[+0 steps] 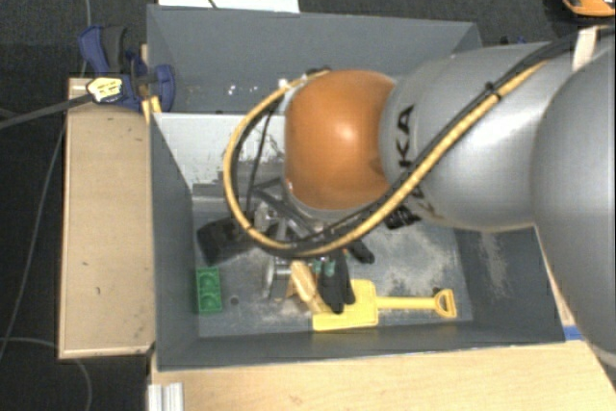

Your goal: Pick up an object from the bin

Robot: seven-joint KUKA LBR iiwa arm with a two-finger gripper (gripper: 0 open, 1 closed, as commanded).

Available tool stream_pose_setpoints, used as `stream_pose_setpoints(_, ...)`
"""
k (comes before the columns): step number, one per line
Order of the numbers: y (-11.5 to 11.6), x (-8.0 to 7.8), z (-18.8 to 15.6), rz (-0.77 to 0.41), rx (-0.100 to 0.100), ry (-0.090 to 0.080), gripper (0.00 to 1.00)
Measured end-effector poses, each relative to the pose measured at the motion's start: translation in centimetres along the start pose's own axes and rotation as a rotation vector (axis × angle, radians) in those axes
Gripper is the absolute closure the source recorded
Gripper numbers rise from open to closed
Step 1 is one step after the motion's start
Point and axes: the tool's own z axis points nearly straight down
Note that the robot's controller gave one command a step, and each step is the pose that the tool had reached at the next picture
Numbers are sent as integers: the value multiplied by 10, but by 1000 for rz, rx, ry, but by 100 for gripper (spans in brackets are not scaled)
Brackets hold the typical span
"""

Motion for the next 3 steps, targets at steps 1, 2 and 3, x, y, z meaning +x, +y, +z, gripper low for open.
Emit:
stream_pose_setpoints(1, 0, 0, 0, 1, 0, 0, 0)
stream_pose_setpoints(2, -54, -26, 50, -211, 1, 1, 0)
stream_pose_setpoints(3, -59, 19, 40, 5, 0, 1, 0)
